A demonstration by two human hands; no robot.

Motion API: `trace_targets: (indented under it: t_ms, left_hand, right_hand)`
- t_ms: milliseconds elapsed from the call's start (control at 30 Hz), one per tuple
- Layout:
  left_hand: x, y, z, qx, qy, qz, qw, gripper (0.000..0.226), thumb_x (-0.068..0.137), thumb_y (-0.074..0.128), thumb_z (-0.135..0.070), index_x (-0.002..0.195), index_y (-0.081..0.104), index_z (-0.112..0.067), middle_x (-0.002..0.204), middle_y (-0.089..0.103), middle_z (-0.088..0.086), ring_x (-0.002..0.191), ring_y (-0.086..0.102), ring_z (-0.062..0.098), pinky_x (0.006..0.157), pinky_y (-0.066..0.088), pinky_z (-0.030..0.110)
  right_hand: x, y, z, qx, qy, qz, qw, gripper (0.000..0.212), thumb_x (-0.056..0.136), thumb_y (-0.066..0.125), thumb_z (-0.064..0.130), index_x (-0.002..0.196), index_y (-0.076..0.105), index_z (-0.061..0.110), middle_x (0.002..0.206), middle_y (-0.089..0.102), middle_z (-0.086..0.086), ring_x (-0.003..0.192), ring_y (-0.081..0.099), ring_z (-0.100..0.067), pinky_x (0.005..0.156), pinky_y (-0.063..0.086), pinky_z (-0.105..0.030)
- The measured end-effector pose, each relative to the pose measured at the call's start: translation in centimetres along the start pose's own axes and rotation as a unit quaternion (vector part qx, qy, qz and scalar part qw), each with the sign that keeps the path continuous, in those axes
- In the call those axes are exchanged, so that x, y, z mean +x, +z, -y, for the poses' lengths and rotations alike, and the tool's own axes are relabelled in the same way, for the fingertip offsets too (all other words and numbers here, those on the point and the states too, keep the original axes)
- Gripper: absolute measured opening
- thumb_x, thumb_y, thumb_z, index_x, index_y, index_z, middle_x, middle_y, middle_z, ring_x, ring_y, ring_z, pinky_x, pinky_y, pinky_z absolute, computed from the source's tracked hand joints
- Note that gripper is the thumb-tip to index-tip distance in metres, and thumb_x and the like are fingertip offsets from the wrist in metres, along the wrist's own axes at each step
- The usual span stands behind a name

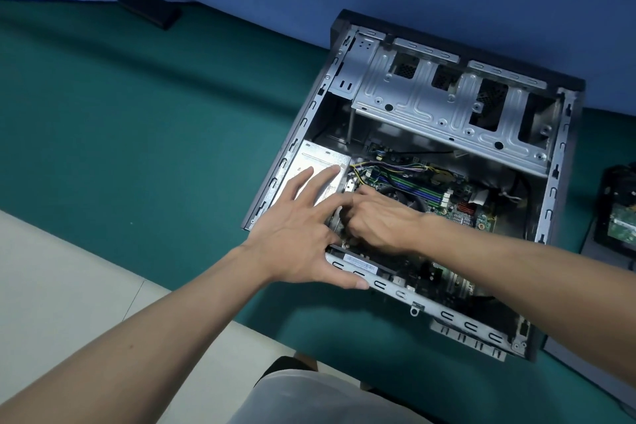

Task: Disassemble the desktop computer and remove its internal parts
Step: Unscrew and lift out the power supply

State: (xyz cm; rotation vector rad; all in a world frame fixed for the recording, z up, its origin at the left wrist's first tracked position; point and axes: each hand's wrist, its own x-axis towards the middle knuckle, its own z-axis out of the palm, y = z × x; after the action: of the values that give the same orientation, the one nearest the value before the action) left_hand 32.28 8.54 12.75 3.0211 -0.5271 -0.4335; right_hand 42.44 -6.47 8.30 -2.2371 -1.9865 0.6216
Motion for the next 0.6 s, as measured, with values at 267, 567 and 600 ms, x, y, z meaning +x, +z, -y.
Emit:
trace_targets:
  t_ms: [267, 567, 600]
  left_hand:
    - [-0.1, 0.0, 0.1, 0.009, -0.006, -0.001, 1.0, 0.099, 0.064, 0.006, -0.099, 0.098, 0.076, -0.038, 0.15, 0.025, -0.003, 0.147, -0.004, 0.028, 0.118, 0.001, 0.051]
    - [-0.2, -0.2, 0.3, 0.005, -0.008, -0.003, 1.0, 0.097, 0.062, 0.007, -0.101, 0.101, 0.074, -0.042, 0.149, 0.03, -0.006, 0.146, -0.005, 0.026, 0.118, -0.005, 0.047]
    - [-0.2, -0.2, 0.3, 0.007, -0.009, -0.002, 1.0, 0.098, 0.062, 0.006, -0.101, 0.102, 0.074, -0.043, 0.149, 0.029, -0.007, 0.146, -0.006, 0.025, 0.118, -0.006, 0.047]
  right_hand:
    - [-3.6, -3.6, -0.9, 0.12, 0.222, -0.079, 0.964, 0.031, 0.087, 0.052, 0.042, 0.107, 0.065, 0.022, 0.119, 0.042, -0.002, 0.108, 0.037, -0.021, 0.088, 0.042, -0.039]
    - [-6.4, -5.3, -3.0, -0.108, 0.365, 0.012, 0.925, 0.05, 0.088, 0.044, 0.009, 0.137, 0.039, 0.004, 0.116, 0.051, -0.011, 0.097, 0.054, -0.026, 0.06, 0.047, -0.031]
    - [-6.0, -4.7, -2.8, -0.115, 0.383, 0.035, 0.916, 0.056, 0.088, 0.042, 0.014, 0.142, 0.031, 0.002, 0.125, 0.046, -0.013, 0.104, 0.052, -0.028, 0.066, 0.048, -0.033]
